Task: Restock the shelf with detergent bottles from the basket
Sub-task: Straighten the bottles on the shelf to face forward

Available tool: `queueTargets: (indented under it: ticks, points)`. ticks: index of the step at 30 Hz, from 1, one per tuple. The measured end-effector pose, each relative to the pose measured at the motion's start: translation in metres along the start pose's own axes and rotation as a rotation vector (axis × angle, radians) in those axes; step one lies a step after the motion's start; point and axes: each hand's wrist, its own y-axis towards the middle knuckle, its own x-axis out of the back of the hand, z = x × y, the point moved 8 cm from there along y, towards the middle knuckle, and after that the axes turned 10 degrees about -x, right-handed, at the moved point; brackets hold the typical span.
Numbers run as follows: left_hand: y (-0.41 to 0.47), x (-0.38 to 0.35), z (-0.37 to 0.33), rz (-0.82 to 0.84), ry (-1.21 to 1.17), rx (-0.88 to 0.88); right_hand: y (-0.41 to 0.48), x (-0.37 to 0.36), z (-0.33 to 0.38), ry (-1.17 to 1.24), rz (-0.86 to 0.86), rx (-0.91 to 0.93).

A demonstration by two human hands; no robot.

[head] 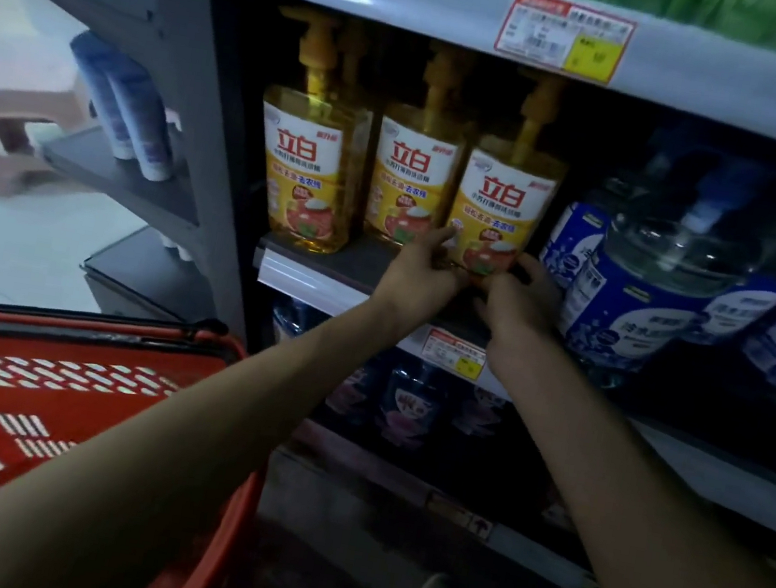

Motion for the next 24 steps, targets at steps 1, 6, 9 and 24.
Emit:
queueTargets:
  ticks: [1,6,9,24]
  points:
    - [0.000,-0.001,0.002,0.000,-0.015,0.013,0.000,-0.001,0.000,0.004,-0.002,-0.003]
    - [0.000,-0.005,-0.002,0.009,-0.074,0.013,-0.005,-0.002,0.001,-0.052,-0.030,0.023]
    - [0.004,-0.005,-0.001,-0.012,-0.081,0.008,-0.006,-0.002,0.002,-0.074,-0.038,0.044]
    - [-0.009,0.026,-0.004,-0.335,-0.001,-0.020,-0.021,-0.006,0.015,-0.203,-0.088,0.208]
